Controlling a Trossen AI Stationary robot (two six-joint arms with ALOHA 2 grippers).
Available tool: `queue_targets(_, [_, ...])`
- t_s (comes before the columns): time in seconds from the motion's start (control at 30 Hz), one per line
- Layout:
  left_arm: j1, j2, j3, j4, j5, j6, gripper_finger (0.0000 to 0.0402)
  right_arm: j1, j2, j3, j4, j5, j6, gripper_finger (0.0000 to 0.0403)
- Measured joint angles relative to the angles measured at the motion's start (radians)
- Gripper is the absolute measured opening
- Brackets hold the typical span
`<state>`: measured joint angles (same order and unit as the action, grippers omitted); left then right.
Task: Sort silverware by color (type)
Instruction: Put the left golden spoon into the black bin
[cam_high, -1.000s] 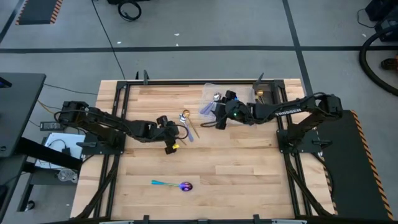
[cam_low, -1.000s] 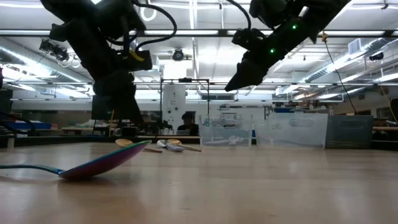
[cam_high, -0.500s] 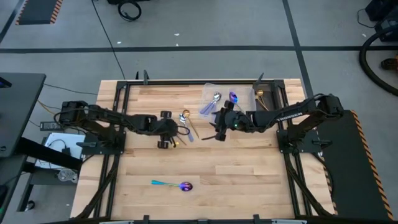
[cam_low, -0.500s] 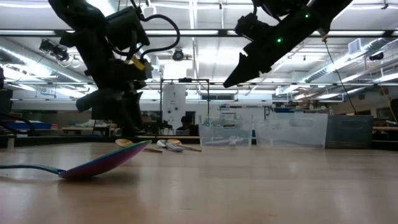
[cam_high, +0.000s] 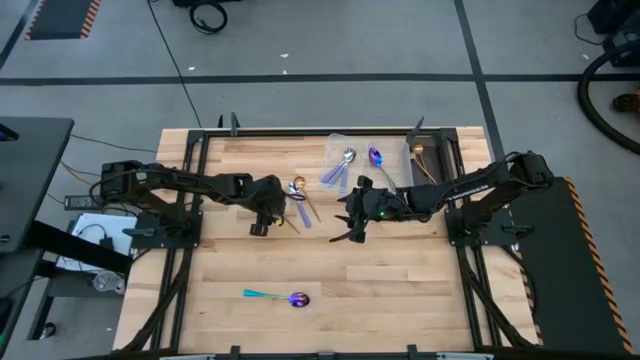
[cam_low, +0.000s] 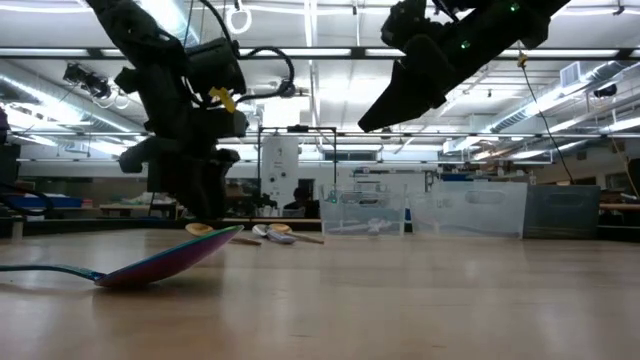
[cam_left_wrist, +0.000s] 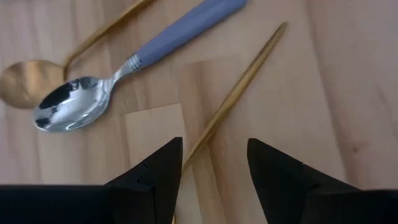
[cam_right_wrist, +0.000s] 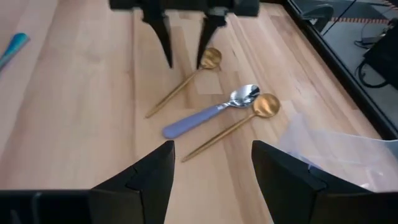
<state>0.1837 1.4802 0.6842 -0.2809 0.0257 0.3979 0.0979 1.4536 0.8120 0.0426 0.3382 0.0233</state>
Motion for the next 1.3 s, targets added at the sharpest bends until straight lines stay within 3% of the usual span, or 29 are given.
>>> queue_targets(0.4, [0.001,0.109,0.082,-0.109,0.003,0.059,0.0187,0.051,0.033,-0.001,0.006,0.003,0.050,0.0219])
queue_targets(0.8, [0.032,0.127,0.085,-0.138,0.016,0.121,0.0179,0.053,0.067,0.000,0.046,0.004,0.060,0.0219])
queue_targets(0.93, [0.036,0.126,0.085,-0.173,0.026,0.141,0.0145,0.053,0.067,0.000,0.053,0.005,0.048,0.0219])
queue_targets(1.23, [0.022,0.122,0.081,-0.194,0.026,0.314,0.0019,0.053,0.067,0.000,0.036,0.008,0.045,0.0219])
queue_targets(1.3, [0.018,0.122,0.081,-0.192,0.015,0.312,0.0012,0.053,0.067,0.000,0.032,0.008,0.045,0.0219])
